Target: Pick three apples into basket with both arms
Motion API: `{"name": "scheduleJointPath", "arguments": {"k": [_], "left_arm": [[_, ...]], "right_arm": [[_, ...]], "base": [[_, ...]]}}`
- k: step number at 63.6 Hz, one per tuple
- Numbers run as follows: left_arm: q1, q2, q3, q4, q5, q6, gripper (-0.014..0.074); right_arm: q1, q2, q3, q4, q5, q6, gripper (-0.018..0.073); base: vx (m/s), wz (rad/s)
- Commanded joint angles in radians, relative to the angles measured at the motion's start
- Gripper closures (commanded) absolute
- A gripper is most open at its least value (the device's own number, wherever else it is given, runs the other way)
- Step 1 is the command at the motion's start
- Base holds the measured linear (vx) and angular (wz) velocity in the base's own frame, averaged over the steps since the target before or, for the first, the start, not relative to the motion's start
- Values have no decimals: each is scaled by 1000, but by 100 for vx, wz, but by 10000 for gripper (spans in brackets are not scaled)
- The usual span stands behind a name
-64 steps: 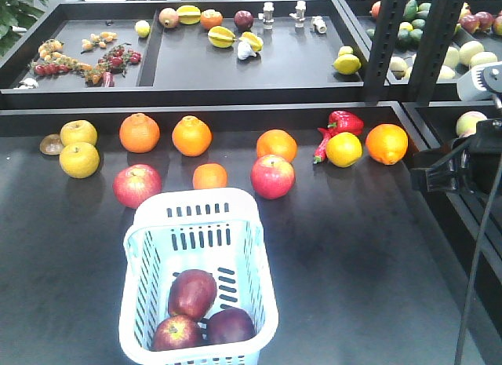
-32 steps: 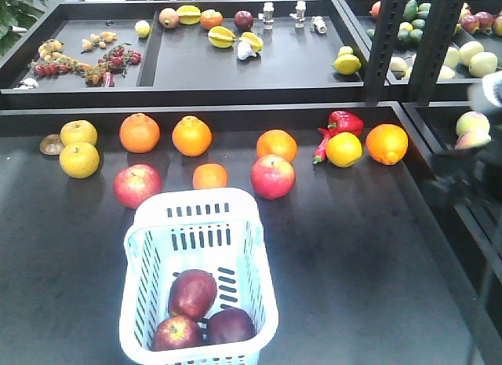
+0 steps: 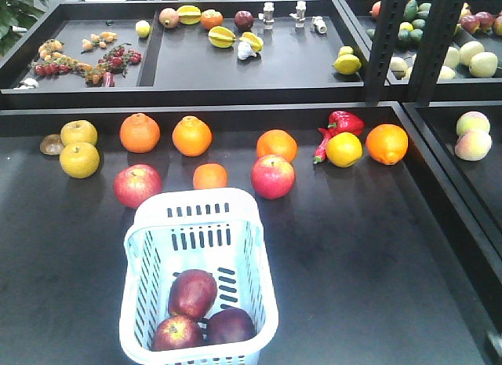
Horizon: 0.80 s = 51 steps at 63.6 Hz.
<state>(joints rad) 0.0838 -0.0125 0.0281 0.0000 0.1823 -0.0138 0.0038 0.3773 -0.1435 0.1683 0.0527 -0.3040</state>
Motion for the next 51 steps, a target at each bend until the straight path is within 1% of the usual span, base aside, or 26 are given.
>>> {"name": "scheduleJointPath", "arguments": {"k": [1, 6, 11, 14, 18, 22, 31, 42, 51], "left_arm": [[3, -13, -30, -8, -79, -8, 603], [3, -13, -30, -8, -79, -8, 603], [3, -13, -30, -8, -79, -8, 603], [3, -13, -30, -8, -79, -8, 603], [3, -13, -30, -8, -79, -8, 603], [3, -13, -30, -7, -79, -8, 603], [3, -13, -30, -7, -79, -8, 603], [3, -13, -30, -7, -79, -8, 603], [3, -13, -30, -7, -79, -8, 603]], "right_arm": [[-4, -96, 47, -32, -100, 32, 568], [-4, -190, 117, -67, -128, 82, 568], [-4, -273, 179, -118, -160, 158, 568], [-4, -314, 176, -151, -110, 208, 568], [-4, -351, 177, -192, -104, 236, 568], [-4, -377, 177, -216, -103, 238, 568], [-4, -401, 177, -215, -96, 253, 568], [-4, -401, 177, -216, -94, 344, 568], [-4, -401, 177, -216, -94, 349, 568]], "base": [[0, 0], [0, 0], [0, 0], [0, 0], [0, 0], [0, 0], [0, 0], [0, 0], [0, 0]]}}
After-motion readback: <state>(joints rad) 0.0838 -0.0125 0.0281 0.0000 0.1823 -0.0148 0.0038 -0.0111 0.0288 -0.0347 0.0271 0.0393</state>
